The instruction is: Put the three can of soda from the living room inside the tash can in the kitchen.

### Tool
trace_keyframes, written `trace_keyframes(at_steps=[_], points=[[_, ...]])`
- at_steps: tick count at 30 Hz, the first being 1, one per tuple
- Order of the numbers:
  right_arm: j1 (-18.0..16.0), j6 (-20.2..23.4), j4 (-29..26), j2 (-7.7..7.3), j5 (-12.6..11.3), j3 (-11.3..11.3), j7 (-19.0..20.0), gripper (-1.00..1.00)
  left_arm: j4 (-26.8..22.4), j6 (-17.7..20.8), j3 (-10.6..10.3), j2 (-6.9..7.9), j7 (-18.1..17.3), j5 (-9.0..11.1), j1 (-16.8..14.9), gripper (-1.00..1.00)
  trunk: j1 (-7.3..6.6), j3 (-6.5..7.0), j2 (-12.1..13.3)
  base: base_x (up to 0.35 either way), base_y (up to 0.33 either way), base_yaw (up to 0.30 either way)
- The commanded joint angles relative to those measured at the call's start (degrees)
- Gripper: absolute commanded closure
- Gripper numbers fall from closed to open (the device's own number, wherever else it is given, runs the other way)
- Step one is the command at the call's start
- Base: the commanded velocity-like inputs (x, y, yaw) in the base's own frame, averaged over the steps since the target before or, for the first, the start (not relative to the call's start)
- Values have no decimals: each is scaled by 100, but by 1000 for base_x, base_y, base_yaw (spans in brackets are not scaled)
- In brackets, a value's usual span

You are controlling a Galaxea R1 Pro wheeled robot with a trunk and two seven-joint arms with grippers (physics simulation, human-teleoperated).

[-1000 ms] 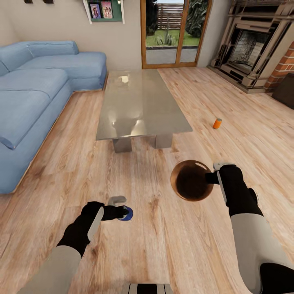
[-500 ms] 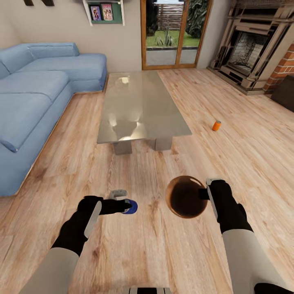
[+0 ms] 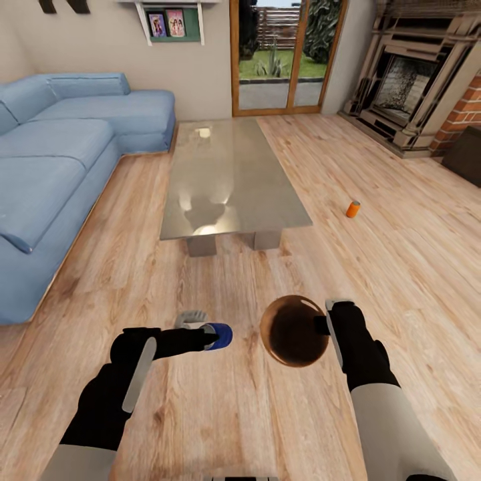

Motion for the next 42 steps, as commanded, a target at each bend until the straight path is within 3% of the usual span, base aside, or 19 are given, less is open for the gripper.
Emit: trace_keyframes(at_steps=[1,10,15,18,26,35,42], points=[[0,0,1,6,-114,3,21,100,-9,0,-9,-1,-24,-21,2,100,-23,19,42,0,0,0],[10,0,20,120,-117,15,24,100,-245,0,-214,-29,-114,-21,9,100,-221,180,403,0,0,0],[11,0,148,152,-123,26,27,100,-276,0,-701,-64,-126,-14,10,100,-331,270,603,0,0,0],[12,0,190,185,-125,30,27,100,-280,0,-813,-72,-129,103,6,100,-396,324,724,0,0,0],[13,0,216,207,-126,34,27,100,-311,0,-891,-80,-130,345,1,100,-572,468,1044,0,0,0],[13,0,224,281,-140,34,27,100,-315,0,-905,-197,-121,351,-5,100,-770,629,1405,0,0,0],[78,0,228,394,-163,170,34,100,-270,0,-1105,-293,-84,342,-8,100,-924,755,1686,0,0,0]])
